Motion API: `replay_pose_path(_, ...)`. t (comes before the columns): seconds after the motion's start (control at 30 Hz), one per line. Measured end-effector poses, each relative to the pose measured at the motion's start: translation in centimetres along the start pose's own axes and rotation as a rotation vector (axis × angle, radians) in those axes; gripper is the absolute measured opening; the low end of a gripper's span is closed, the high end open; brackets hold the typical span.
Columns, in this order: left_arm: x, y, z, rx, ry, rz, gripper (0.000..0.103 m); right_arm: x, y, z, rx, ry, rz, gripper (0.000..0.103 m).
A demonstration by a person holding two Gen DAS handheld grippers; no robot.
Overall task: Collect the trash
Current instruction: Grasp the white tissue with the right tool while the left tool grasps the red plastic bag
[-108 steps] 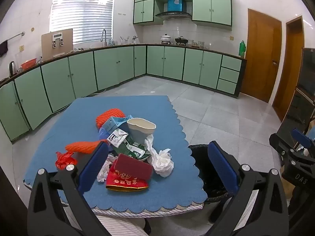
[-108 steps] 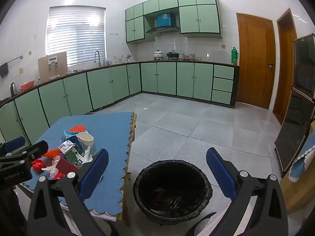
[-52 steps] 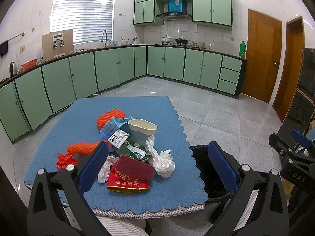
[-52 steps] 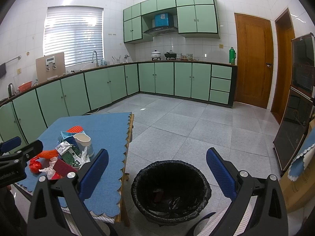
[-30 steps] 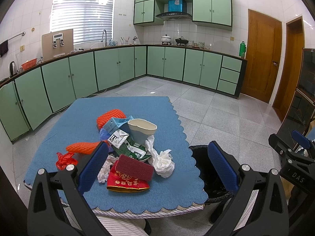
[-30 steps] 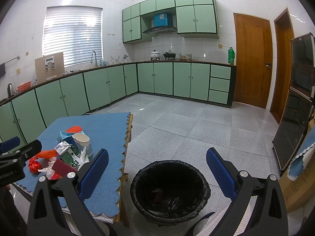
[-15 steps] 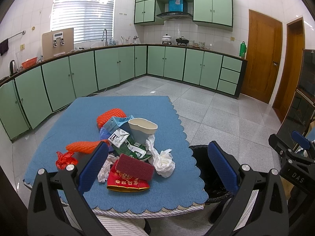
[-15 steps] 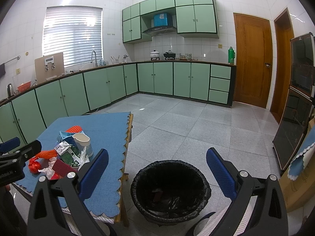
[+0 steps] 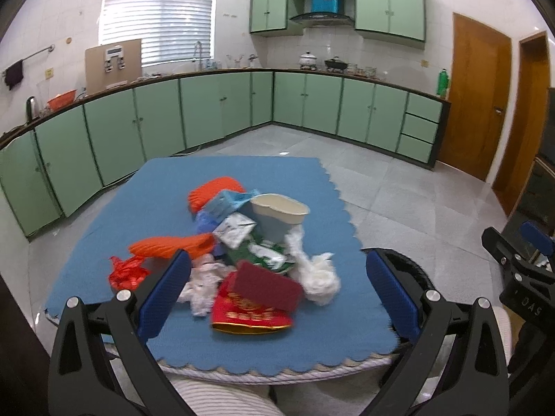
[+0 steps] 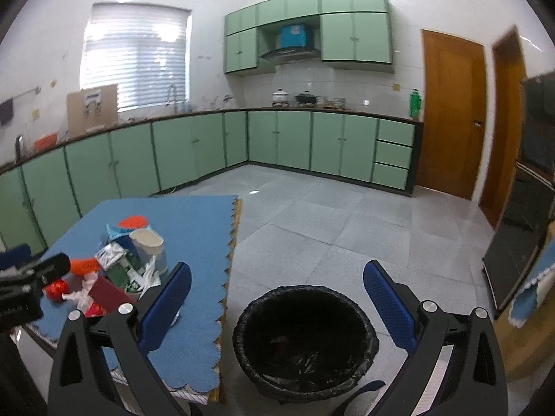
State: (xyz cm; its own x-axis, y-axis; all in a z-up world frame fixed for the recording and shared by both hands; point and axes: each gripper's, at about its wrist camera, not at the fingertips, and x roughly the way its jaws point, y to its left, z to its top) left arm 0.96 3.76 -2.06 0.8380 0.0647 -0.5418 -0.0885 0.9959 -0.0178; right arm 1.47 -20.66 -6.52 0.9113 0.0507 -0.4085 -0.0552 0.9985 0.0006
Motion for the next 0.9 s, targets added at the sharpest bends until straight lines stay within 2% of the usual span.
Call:
replay_pose_path(0.13, 1.0, 2.8, -0.3, -0.03, 0.005, 0.067, 0.098, 1.8, 1.7, -0.4, -0.008, 0.027, 0.07, 0.096)
replay_pose_path(0.4, 3.3, 9.3, -1.3, -0.086, 0.013, 0.212, 0.098, 6.3, 6.5, -1.8, -0.033, 0.087, 0.207, 0.082)
replay_pose_path(0.57, 4.9, 12.6, -1.9, -0.113, 0.035, 0.248, 0.098, 9.3, 9.2, -3.2, -0.034, 0.156, 0.285, 0.066)
replay_pose_path(0.77, 6.3, 14.9, -2.8, -0.128, 0.06, 0.271, 0.098, 11.6, 11.1, -4.5, -0.061, 0.226, 0.33, 0.053)
replay_pose_path(0.9, 7.2, 15.9, -3.5, -0.142, 0.075, 0.275, 0.098, 12.4, 11.6, -5.3, -0.063, 0.268, 0.346, 0.051)
